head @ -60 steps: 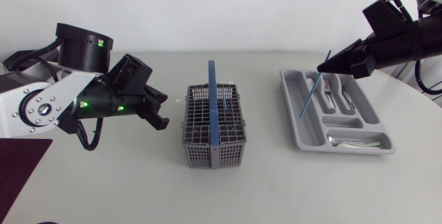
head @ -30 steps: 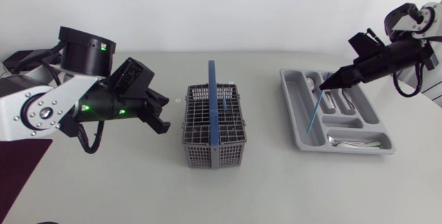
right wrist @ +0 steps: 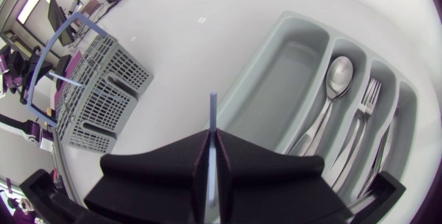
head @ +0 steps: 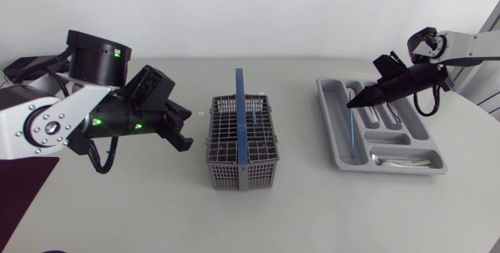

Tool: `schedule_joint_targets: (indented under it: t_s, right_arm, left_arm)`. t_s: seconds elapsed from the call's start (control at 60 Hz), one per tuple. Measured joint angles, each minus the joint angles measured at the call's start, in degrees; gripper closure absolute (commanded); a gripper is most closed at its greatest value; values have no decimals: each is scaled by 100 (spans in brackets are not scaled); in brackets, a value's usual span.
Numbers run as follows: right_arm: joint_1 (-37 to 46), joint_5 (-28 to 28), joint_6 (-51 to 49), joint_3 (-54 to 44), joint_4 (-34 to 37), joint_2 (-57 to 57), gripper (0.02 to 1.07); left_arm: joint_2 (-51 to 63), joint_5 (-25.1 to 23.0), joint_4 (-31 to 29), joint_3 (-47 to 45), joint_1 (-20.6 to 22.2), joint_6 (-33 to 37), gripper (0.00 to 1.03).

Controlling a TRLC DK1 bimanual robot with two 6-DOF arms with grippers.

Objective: Unload the cutlery basket into the drawer organizer.

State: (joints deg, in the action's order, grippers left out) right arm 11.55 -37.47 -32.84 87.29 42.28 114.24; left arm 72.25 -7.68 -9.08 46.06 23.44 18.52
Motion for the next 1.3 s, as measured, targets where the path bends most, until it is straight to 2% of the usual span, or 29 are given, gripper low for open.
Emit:
schedule_joint_targets:
  t_s: [0.067,0.117,0.25,0.383,0.433,0.483,0.65,0.767,0.817,0.933,1.1,1.3]
  right_arm:
    - [-20,2,151,76,-203,153,100]
    - [-26,24,293,138,-389,262,91]
    - [-114,304,579,278,-798,490,78]
    - [-179,542,715,280,-981,549,68]
    - [-203,605,739,280,-1027,549,54]
    - [-214,643,765,264,-1176,533,50]
    - [-485,737,802,-734,-1683,-380,47]
    - [-1075,734,802,-1405,-1727,-1287,48]
    - [-1366,750,802,-1633,-1733,-1569,54]
    - [-1823,949,828,-1947,-1851,-1803,54]
    - [-2212,1056,1012,-1663,-1939,-1532,54]
    - [-2500,1075,1338,-516,-2024,-463,54]
  left_arm:
    - [0,0,0,0,0,0,78]
    - [0,0,0,-2,0,0,78]
    - [0,0,0,-13,0,0,78]
    - [0,0,0,-35,7,0,78]
    - [0,0,0,-39,33,-2,78]
    - [0,0,0,-39,55,0,78]
    - [26,0,114,-39,63,0,78]
    - [376,35,332,-39,63,-2,78]
    - [564,66,361,-39,63,0,78]
    - [570,85,341,-66,149,0,79]
    - [-120,87,-109,-391,627,131,79]
    - [-302,118,-490,-852,1200,531,79]
